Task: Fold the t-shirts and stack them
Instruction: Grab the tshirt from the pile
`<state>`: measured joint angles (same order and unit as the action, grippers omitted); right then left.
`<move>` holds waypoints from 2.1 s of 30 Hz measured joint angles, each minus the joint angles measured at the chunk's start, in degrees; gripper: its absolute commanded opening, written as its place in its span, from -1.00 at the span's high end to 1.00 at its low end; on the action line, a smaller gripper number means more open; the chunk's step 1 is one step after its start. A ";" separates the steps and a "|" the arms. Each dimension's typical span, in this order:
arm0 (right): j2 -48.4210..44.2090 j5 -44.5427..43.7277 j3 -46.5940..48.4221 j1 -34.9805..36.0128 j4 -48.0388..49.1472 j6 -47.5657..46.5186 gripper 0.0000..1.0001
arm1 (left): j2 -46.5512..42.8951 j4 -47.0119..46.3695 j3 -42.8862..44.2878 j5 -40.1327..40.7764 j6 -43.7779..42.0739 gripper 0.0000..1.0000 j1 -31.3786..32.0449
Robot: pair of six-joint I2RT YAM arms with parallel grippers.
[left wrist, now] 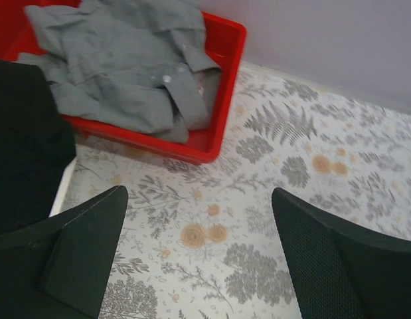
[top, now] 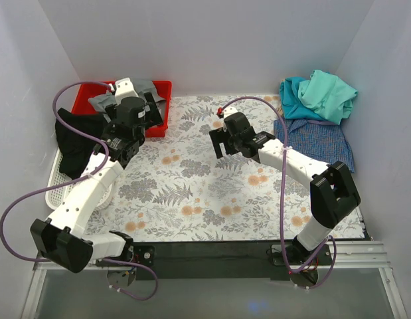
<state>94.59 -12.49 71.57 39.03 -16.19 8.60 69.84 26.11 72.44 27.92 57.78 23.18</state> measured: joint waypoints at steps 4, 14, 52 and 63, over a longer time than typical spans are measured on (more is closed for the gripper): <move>0.00 -1.29 0.00 0.00 0.00 0.00 -0.97 | 3.43 0.98 2.27 10.67 3.69 -0.85 -0.24; -0.11 -2.56 -1.05 0.00 0.04 -0.11 -0.97 | 10.03 4.98 -0.13 12.24 11.37 -0.77 -11.10; -1.33 -0.15 -7.72 -1.95 1.22 -1.18 -0.97 | 29.53 0.13 6.69 0.48 13.90 -0.86 -22.71; 0.68 1.33 -7.72 -2.08 1.31 -1.09 -0.97 | 32.70 -0.17 7.74 5.44 15.45 -0.75 -23.58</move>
<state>95.26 -11.16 63.86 36.95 -14.87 7.51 102.54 25.93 80.18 33.36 73.23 -0.40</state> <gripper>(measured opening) 0.984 0.924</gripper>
